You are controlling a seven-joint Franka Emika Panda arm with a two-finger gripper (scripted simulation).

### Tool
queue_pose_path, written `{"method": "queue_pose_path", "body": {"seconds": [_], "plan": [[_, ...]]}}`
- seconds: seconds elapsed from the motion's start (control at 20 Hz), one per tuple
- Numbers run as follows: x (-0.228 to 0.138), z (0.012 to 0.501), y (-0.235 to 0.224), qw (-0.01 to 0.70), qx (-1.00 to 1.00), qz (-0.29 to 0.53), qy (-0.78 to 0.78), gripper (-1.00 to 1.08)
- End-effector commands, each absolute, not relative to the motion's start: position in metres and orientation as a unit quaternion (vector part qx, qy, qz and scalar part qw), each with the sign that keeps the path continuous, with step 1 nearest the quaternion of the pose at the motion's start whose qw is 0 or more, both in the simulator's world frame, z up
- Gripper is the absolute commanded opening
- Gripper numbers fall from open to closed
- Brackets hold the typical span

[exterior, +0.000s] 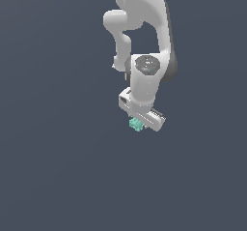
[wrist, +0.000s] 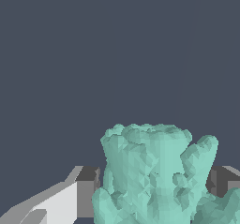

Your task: Pick up the object and move it to a goal position.

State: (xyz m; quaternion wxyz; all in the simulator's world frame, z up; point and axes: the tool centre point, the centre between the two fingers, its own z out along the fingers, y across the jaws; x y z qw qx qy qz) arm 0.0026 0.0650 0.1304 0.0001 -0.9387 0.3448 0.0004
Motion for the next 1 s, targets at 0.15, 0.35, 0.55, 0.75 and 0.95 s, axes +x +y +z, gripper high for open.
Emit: {"method": "queue_pose_path", "body": {"seconds": [0.15,0.35,0.55,0.75,0.95], "plan": [[-0.012,0.192,0.085,0.000,-0.939,0.000,0.345,-1.00],[-0.023,0.239,0.100,0.000,-0.939,0.000,0.345,-1.00],[-0.033,0.286,0.115,-0.001,-0.939,-0.001,0.345,-1.00],[-0.043,0.332,0.130,-0.001,-0.939,-0.001,0.345,-1.00],[-0.052,0.374,0.144,-0.001,-0.939,-0.001,0.345,-1.00]]}}
